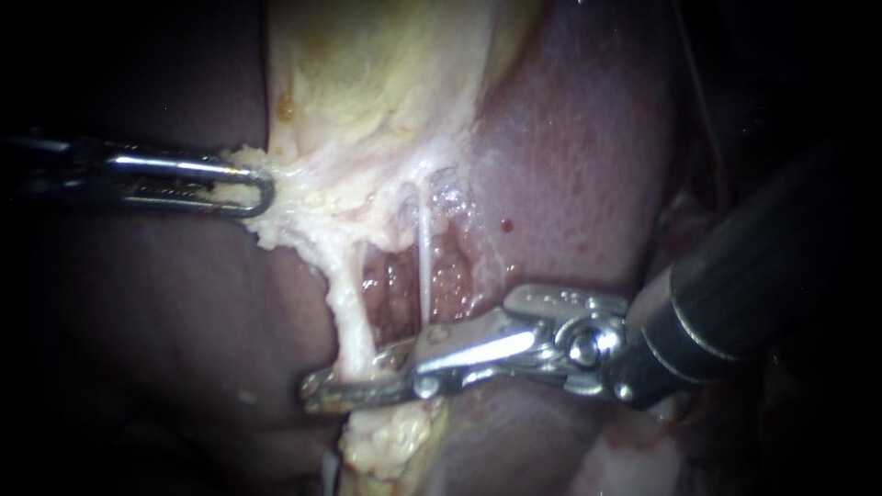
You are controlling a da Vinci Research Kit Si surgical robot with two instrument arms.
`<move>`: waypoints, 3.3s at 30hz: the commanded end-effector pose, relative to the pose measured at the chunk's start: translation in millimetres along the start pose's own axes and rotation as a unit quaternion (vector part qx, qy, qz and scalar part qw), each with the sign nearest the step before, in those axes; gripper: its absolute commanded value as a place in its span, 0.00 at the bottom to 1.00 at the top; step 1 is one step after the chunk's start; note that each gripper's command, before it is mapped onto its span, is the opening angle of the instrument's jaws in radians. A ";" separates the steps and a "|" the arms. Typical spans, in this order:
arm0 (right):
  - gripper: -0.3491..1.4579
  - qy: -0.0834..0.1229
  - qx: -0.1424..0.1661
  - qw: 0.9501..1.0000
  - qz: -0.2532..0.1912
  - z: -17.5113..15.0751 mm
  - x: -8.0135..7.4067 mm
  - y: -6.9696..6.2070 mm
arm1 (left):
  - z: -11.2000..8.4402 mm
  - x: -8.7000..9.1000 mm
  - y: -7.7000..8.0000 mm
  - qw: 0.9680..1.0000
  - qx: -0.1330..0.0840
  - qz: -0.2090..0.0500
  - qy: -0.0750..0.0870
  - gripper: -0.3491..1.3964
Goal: Going back first clip left tube
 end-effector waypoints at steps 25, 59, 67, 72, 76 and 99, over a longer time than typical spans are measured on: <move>0.47 0.063 -0.056 0.989 -0.123 1.4 -2.0 6.1 | 0.0 0.0 0.1 1.000 0.000 0.000 0.000 0.00; 0.47 0.006 -0.097 0.944 -0.316 -12.5 -1.3 1.5 | -0.3 -0.1 0.1 1.000 0.000 0.000 0.000 0.00; 0.47 -0.008 -0.118 0.940 -0.319 -16.5 -1.0 0.2 | -0.4 -0.2 0.1 1.000 -0.001 0.000 0.000 0.00; 0.47 -0.009 -0.122 0.939 -0.323 -17.5 -1.5 -0.1 | -0.4 -0.1 0.1 1.000 -0.001 0.000 0.000 0.00; 0.47 -0.011 -0.122 0.938 -0.323 -17.7 -1.6 -0.2 | -0.2 -0.1 0.1 1.000 0.000 0.000 0.000 0.00; 0.47 -0.011 -0.121 0.938 -0.323 -17.7 -1.7 -0.6 | 6.0 -2.6 -2.5 1.000 0.003 0.011 -0.004 0.00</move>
